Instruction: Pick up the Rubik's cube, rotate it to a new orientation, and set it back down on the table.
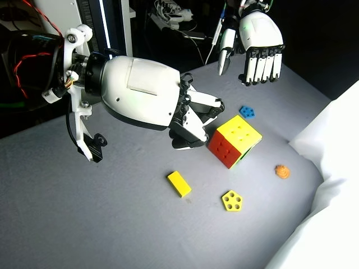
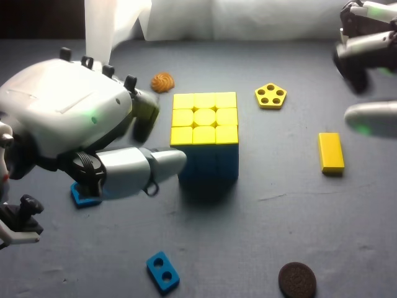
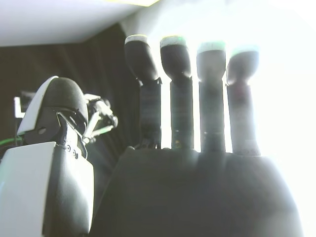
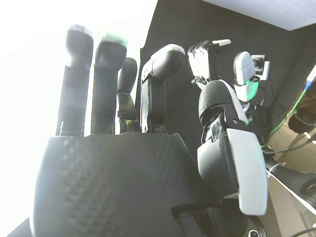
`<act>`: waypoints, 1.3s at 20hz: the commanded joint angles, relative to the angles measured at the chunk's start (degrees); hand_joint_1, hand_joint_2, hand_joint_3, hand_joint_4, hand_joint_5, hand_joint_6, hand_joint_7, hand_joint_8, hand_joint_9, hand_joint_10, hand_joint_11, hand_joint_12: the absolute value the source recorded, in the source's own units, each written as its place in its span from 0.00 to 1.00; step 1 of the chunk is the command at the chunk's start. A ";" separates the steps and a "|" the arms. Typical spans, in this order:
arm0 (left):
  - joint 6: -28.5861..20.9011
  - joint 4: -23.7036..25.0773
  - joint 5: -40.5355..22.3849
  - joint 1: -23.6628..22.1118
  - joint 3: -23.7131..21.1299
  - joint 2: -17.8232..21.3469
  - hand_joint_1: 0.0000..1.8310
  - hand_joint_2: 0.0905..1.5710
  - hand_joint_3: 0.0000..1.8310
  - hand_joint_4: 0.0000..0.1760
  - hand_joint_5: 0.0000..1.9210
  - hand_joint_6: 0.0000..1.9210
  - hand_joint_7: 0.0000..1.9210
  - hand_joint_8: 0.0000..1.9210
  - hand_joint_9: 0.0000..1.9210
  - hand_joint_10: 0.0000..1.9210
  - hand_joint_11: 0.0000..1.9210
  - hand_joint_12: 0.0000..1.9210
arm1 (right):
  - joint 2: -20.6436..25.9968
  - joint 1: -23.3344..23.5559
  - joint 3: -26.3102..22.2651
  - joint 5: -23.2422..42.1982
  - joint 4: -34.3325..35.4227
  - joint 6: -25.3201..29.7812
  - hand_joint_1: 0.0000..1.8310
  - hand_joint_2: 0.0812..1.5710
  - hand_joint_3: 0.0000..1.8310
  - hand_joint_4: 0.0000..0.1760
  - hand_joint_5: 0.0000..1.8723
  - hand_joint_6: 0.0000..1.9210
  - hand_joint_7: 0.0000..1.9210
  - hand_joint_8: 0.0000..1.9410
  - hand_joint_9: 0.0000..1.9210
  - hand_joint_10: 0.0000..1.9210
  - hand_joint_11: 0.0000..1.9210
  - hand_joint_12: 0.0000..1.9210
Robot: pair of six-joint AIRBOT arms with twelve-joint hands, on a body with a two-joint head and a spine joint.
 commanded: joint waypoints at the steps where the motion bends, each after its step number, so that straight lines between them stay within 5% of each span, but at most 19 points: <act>1: 0.47 2.00 -5.30 -1.34 0.23 -0.04 0.00 0.76 0.01 0.00 0.03 0.00 0.04 0.00 0.04 0.01 0.00 0.13 | 0.37 0.43 -0.12 6.99 1.50 0.20 0.00 0.76 0.01 0.00 0.00 0.01 0.05 0.00 0.02 0.01 0.00 0.00; 4: 4.41 -0.04 -5.30 -2.87 0.47 -0.06 0.00 0.77 0.00 0.00 0.02 0.00 0.03 0.00 0.03 0.00 0.00 0.12 | 0.37 0.40 -0.12 6.99 1.50 0.20 0.00 0.77 0.01 0.00 0.01 0.01 0.05 0.00 0.03 0.01 0.00 0.00; 8: 19.31 -14.16 -5.45 -7.87 0.38 -1.70 0.00 0.77 0.00 0.00 0.03 0.00 0.03 0.00 0.03 0.00 0.00 0.11 | 0.37 0.40 -0.13 6.99 1.50 0.20 0.00 0.77 0.01 0.00 0.01 0.01 0.04 0.00 0.02 0.01 0.00 0.00; 11: 25.37 -23.81 -5.42 -9.73 2.15 -4.91 0.00 0.77 0.00 0.00 0.01 0.00 0.02 0.00 0.02 0.00 0.00 0.08 | 0.37 0.40 -0.13 7.03 1.50 0.20 0.00 0.77 0.01 0.00 0.02 0.01 0.05 0.01 0.03 0.01 0.00 0.00; 17: 25.83 -28.77 -5.44 -9.27 5.43 -10.46 0.34 0.68 0.00 0.00 0.00 0.00 0.02 0.00 0.03 0.00 0.00 0.14 | 0.36 0.40 -0.13 7.05 1.50 0.20 0.00 0.77 0.00 0.00 0.02 0.01 0.06 0.00 0.03 0.01 0.01 0.00; 21: 25.83 -30.96 -5.65 -9.13 6.91 -12.96 0.53 0.61 0.00 0.00 0.00 0.00 0.00 0.00 0.00 0.00 0.00 0.05 | 0.36 0.40 -0.13 7.09 1.50 0.20 0.00 0.77 0.00 0.00 0.01 0.00 0.05 0.00 0.02 0.01 0.00 0.00; 26: 25.83 -33.48 -8.26 -9.32 9.03 -17.18 0.54 0.58 0.00 0.00 0.00 0.00 0.00 0.00 0.00 0.00 0.00 0.00 | 0.36 0.40 -0.13 7.12 1.50 0.20 0.00 0.78 0.00 0.00 0.01 0.00 0.05 0.00 0.02 0.00 0.00 0.00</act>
